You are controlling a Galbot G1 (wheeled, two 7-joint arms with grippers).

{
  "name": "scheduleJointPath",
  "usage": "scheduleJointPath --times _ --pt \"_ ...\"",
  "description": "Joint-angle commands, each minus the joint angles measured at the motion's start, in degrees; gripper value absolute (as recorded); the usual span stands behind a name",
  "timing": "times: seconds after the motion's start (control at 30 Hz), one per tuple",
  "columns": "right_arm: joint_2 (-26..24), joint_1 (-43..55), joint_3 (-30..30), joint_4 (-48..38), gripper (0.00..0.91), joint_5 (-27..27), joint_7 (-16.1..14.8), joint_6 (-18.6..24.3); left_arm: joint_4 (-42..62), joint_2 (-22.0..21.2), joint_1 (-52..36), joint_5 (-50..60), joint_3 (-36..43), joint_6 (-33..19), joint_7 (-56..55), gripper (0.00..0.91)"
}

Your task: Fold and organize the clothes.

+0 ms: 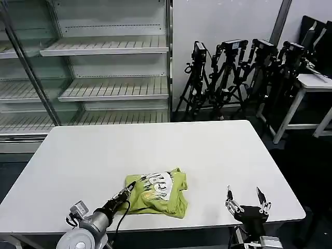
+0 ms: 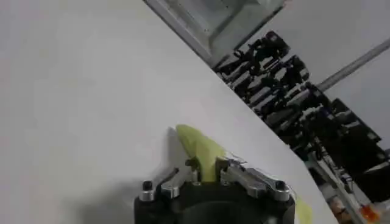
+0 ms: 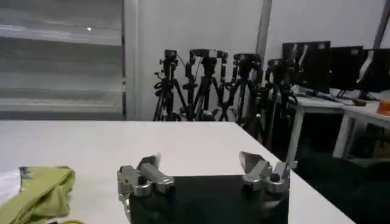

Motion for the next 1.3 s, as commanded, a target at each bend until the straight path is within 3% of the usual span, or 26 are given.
scheduleJointPath --times 0.03,0.3,0.47,0.7,0.93,1.03,1.1,1.2,1.3 --pt "0.16 -0.71 0.22 0.95 0.907 -0.08 -0.03 0.09 -1.16 -0.9 0.2 -4.02 -0.84 -0.57 0.55 0.04" --pt "-0.03 -0.12 0.1 1.02 0.907 0.17 -0.02 0.19 -4.02 -0.45 1.05 -8.79 -4.55 -0.62 -0.24 0.04" --pt "-0.06 0.8 -0.28 0.75 0.907 0.68 -0.02 0.19 -5.54 4.18 1.84 -11.38 -13.51 0.24 -1.13 0.04" --pt "-0.38 1.51 -1.3 0.91 0.907 1.36 0.02 0.2 -6.79 16.93 0.45 -10.67 -28.41 2.4 -2.25 0.03" --pt "-1.86 2.98 -0.79 0.06 0.907 3.14 0.17 -0.1 -8.09 31.22 0.92 4.1 -36.43 2.8 3.33 0.03" --pt "-1.91 3.25 -0.74 -0.11 0.907 3.42 0.15 -0.14 -12.07 34.08 2.25 11.37 -34.17 2.81 4.38 0.03" --pt "-1.81 3.15 -0.85 -0.22 0.907 3.38 0.13 -0.09 -15.3 33.61 3.87 17.03 -30.34 2.79 4.31 0.03" --pt "-1.67 2.82 -0.62 -0.57 0.907 3.33 0.06 0.12 -18.62 29.47 7.11 26.2 -21.49 2.69 4.18 0.03" --pt "-1.64 2.61 -0.2 -0.81 0.907 3.28 0.08 0.23 -16.51 24.62 7.67 41.38 -3.12 0.86 3.63 0.04"
